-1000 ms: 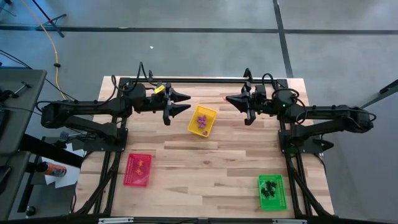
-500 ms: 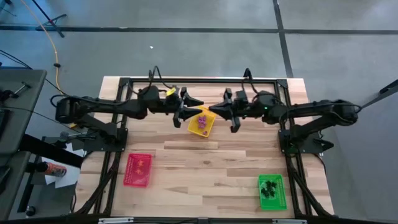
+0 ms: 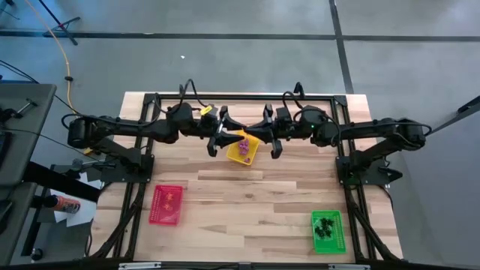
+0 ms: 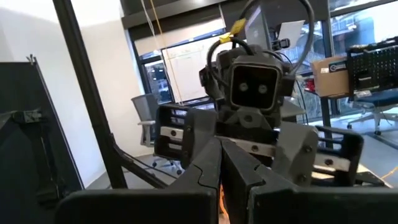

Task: Sort Halloween decoration
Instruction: Put the right orange spider toy into the red bin

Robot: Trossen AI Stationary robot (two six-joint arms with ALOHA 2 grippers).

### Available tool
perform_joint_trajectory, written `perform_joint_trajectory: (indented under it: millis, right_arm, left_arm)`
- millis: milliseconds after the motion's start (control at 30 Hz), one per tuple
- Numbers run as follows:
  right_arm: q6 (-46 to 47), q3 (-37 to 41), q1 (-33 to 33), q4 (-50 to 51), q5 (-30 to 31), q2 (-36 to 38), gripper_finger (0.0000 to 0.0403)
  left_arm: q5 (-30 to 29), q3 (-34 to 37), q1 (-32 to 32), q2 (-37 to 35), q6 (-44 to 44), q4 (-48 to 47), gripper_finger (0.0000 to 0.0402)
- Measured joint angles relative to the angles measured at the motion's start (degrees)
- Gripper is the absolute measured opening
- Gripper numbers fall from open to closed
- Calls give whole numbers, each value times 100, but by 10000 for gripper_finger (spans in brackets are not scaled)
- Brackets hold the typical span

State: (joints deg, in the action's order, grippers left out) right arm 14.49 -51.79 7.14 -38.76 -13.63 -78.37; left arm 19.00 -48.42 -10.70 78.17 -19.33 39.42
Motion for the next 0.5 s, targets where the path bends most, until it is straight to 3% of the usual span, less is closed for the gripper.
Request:
perform_joint_trajectory:
  millis: [300, 500]
  right_arm:
    - [3, 0, 0, -2, 33, 0, 0]
    - [14, 0, 0, -2, 37, -2, 0]
  left_arm:
    - [-2, 0, 26, 2, 203, 96, 188]
    - [-69, 0, 23, 2, 413, 91, 112]
